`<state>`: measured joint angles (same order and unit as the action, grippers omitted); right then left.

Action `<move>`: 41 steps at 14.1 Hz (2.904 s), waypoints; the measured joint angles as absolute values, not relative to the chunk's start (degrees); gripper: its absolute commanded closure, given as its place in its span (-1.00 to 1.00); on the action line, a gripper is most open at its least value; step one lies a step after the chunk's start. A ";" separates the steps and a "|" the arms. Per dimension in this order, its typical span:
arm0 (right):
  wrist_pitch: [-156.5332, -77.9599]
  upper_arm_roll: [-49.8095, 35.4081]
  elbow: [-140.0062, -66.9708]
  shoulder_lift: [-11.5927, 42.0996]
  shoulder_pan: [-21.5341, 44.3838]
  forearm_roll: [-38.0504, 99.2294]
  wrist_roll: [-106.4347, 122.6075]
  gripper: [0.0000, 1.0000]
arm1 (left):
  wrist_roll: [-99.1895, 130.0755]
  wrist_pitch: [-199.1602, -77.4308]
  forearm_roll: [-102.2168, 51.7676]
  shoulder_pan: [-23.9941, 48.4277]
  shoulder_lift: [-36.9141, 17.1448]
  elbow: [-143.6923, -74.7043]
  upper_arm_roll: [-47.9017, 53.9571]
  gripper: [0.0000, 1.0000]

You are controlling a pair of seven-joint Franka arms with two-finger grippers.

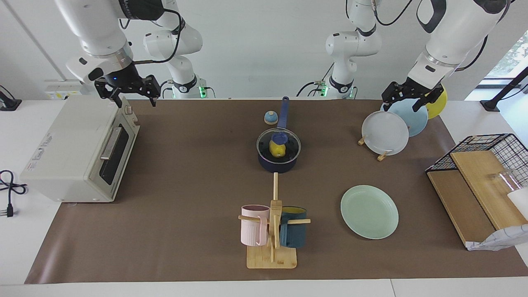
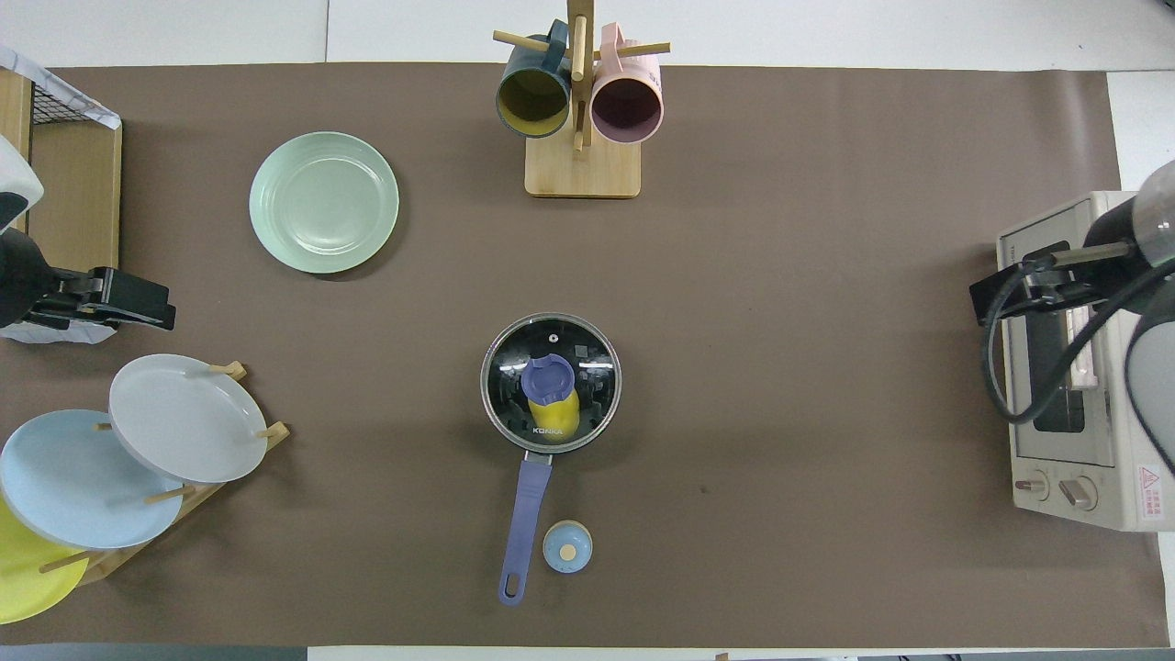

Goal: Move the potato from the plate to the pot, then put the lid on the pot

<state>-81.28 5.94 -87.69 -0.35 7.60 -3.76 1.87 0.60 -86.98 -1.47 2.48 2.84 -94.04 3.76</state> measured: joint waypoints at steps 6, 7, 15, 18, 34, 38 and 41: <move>-80.91 5.88 -88.72 -0.55 5.48 -3.75 2.18 -1.00 | 0.62 -86.98 -1.47 2.48 2.84 -94.04 3.99 -1.00; -80.91 5.88 -88.87 -0.69 5.16 -3.75 2.97 -1.00 | 0.62 -86.98 -1.47 2.47 2.84 -94.04 3.99 -1.00; -81.78 2.12 -89.02 -1.47 1.56 -3.75 4.38 -1.00 | 0.62 -86.98 -1.47 1.96 2.84 -94.04 3.99 -1.00; -81.73 2.04 -89.11 -1.47 1.22 -3.75 4.38 -1.00 | 0.62 -86.98 -1.47 1.95 2.84 -94.04 3.99 -1.00; -81.93 2.01 -89.53 -1.59 0.15 -2.05 3.88 -1.00 | 0.62 -86.98 -1.47 1.95 2.84 -94.04 3.99 -1.00; -82.09 1.76 -89.75 -1.61 0.04 -1.33 3.88 -1.00 | 0.62 -86.98 -1.46 1.95 2.84 -94.04 3.99 -1.00; -82.09 1.27 -89.79 -1.66 0.24 -1.30 3.88 -1.00 | 0.62 -86.98 -1.47 1.95 2.84 -94.04 3.99 -1.00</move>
<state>-82.09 1.27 -89.79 -1.66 0.24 -1.30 3.88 0.62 -86.98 -1.47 1.95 2.84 -94.04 3.99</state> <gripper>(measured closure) 0.000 0.000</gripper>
